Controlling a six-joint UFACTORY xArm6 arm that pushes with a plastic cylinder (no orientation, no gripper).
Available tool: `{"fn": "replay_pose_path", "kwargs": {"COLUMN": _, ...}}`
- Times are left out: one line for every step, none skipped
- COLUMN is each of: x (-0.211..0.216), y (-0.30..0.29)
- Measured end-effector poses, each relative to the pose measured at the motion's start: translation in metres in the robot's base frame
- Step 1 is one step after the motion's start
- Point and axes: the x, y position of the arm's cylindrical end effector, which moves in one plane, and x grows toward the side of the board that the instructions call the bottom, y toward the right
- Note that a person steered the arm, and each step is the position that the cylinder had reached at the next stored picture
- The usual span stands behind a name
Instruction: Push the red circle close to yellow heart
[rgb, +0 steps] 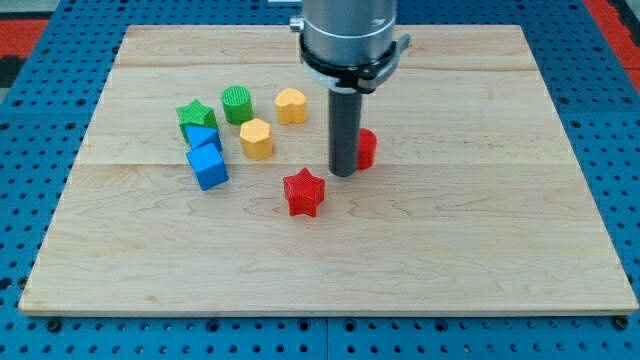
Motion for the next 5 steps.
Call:
{"fn": "replay_pose_path", "kwargs": {"x": 0.005, "y": 0.039}}
{"fn": "replay_pose_path", "kwargs": {"x": -0.008, "y": 0.049}}
{"fn": "replay_pose_path", "kwargs": {"x": -0.03, "y": 0.021}}
{"fn": "replay_pose_path", "kwargs": {"x": -0.045, "y": -0.003}}
{"fn": "replay_pose_path", "kwargs": {"x": -0.012, "y": -0.036}}
